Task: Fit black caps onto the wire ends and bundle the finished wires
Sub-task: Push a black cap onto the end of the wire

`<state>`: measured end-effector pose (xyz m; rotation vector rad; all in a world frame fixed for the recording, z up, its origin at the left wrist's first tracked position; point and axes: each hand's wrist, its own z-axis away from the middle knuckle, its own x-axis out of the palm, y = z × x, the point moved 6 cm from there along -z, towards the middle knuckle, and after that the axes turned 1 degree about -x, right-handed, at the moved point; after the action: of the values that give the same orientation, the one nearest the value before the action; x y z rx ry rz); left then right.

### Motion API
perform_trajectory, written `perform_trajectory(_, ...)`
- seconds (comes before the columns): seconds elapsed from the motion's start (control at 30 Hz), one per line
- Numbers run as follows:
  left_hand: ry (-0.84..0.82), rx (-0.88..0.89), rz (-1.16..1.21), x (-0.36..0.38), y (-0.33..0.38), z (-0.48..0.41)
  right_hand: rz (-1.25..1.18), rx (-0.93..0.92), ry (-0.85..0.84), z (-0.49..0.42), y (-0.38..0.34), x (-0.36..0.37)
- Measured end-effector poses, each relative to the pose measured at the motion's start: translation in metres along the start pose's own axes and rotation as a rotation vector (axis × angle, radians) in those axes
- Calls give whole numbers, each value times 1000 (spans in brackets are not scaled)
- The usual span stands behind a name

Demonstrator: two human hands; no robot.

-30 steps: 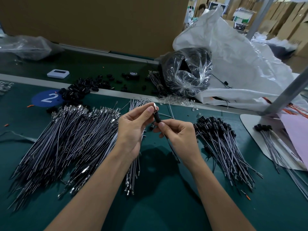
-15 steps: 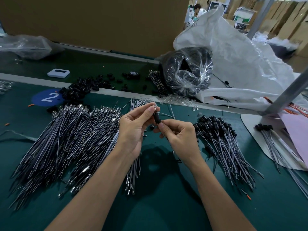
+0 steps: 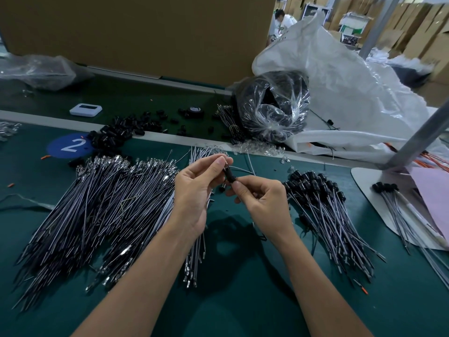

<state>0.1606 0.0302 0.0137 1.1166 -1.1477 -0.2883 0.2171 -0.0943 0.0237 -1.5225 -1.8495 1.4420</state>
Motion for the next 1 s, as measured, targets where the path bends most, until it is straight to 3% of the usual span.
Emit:
perform_trajectory(0.43, 33, 108, -163, 3, 4, 6, -95, 27, 39, 4, -5, 1)
perform_trajectory(0.77, 68, 106, -71, -4, 4, 3, -89, 51, 3, 1, -1, 5)
perform_trajectory(1.0, -136, -21, -150, 10, -10, 3, -154, 45, 92, 0, 2, -5)
